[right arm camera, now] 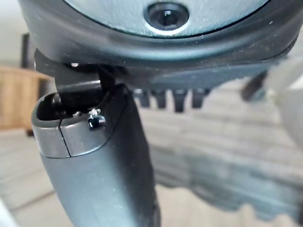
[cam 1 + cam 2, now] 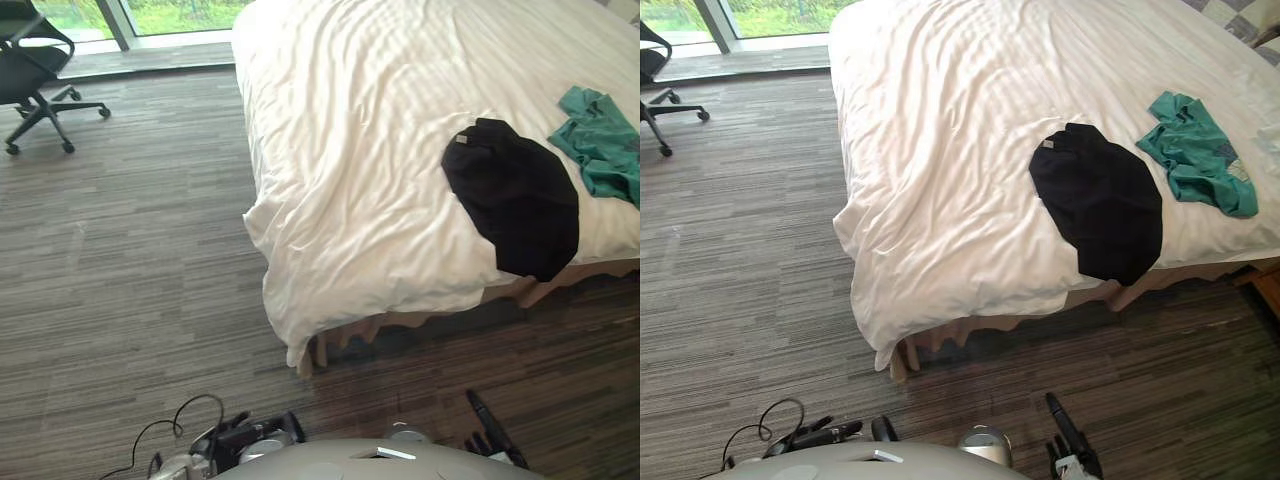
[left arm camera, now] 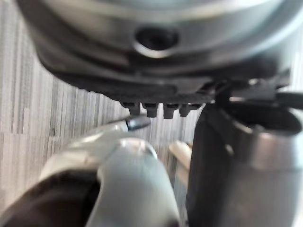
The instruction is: Tidy up the quilt and then pick up the clothes from the bed and put them into the laundry hamper
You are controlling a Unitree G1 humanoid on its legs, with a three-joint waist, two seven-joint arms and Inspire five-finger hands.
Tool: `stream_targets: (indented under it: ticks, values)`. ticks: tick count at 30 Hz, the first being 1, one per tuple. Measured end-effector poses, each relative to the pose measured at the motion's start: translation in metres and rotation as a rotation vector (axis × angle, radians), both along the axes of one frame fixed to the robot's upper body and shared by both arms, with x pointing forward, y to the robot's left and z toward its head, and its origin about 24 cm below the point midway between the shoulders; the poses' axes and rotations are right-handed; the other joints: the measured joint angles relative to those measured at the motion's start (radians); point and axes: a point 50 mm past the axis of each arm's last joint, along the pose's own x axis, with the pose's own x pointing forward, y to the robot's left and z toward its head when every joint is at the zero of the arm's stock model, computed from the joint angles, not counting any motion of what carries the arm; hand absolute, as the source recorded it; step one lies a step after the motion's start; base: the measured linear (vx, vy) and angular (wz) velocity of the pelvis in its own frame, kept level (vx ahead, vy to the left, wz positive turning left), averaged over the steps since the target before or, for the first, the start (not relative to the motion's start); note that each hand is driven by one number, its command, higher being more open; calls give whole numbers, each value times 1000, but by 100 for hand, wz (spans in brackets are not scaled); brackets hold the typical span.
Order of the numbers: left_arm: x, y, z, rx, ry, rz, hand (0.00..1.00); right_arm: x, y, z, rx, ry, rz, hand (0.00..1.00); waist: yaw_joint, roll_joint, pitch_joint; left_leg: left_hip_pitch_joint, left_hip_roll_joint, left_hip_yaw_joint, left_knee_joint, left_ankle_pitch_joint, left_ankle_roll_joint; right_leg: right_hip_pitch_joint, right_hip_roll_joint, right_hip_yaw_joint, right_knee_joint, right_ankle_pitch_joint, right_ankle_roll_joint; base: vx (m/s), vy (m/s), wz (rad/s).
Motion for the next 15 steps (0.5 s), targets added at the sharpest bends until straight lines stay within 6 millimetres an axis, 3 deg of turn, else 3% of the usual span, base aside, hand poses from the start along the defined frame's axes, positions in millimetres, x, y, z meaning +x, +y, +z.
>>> stream_targets:
  ticks: [1, 2, 4, 6, 7, 8, 9, 10, 11, 12, 13, 15]
  values:
    - [-2, 2, 0, 32, 13, 29, 100, 3, -9, 5, -33, -13, 0, 0, -1, 0, -1, 1, -1, 5, 0, 0, -1, 8, -1, -7, -4, -2, 4, 93, -148, -11]
    - [-5, 6, 0, 83, 29, 77, 100, 13, -32, 19, -115, -48, -1, 0, 0, 2, -8, 2, 0, 12, -1, 3, -9, 18, 1, -1, -20, -1, 5, 72, -145, -14]
    - [-10, 12, 1, 138, 20, 126, 100, 34, -82, 62, -339, -143, -26, 0, -4, 34, -16, -15, 7, 16, -4, 2, -17, 11, 14, -7, -38, 0, 8, 51, -171, -11]
    - [-12, 15, 3, 162, 2, 111, 100, 46, -109, 94, -470, -205, -45, 0, -3, 45, -22, -18, 9, 16, -4, 3, -19, 13, 17, -9, -51, 0, 8, 21, -138, -5]
    - [-13, 16, 5, 172, -18, 100, 100, 62, -129, 126, -579, -273, -46, 0, -3, 45, -22, -19, 14, 16, -4, 6, -23, 14, 22, -9, -55, 0, 8, 1, -91, -7]
    - [-14, 16, 5, 173, -21, 96, 100, 65, -132, 133, -602, -287, -43, 0, -3, 43, -22, -19, 15, 16, -4, 6, -24, 14, 23, -9, -55, 0, 8, -15, -96, -5]
    - [-13, 14, 5, 170, -28, 79, 100, 77, -142, 158, -689, -347, -28, 0, -3, 37, -20, -18, 16, 10, -5, 13, -29, 14, 17, -9, -53, 0, 8, -23, -53, 3]
    - [-12, 9, 4, 158, -26, 62, 100, 93, -147, 185, -776, -409, 15, 0, -3, 31, -20, -19, 16, 6, -5, 19, -28, 14, 16, -9, -52, 0, 8, -34, -64, 3]
    - [-13, 6, 3, 150, -23, 51, 100, 103, -147, 199, -816, -446, 46, 0, -4, 28, -20, -19, 15, 6, -5, 20, -28, 13, 16, -9, -52, -2, 10, -53, -55, -2]
    - [-14, 1, 2, 136, -16, 33, 100, 123, -140, 226, -897, -523, 127, 0, -4, 22, -24, -21, 11, 6, -5, 26, -26, 9, 14, -9, -51, -8, 19, -57, -44, -6]
    - [-15, -1, 1, 131, -13, 24, 100, 134, -133, 238, -935, -572, 179, 0, -4, 16, -26, -25, 7, 6, -5, 28, -26, 5, 12, -9, -51, -15, 28, -88, -60, -7]
    - [-15, -1, 1, 139, -13, 23, 100, 174, -92, 278, -1030, -782, 424, 0, -2, -33, -29, -47, -20, 6, -5, 45, -21, -14, -15, -12, -52, -68, 51, -125, -84, -2]
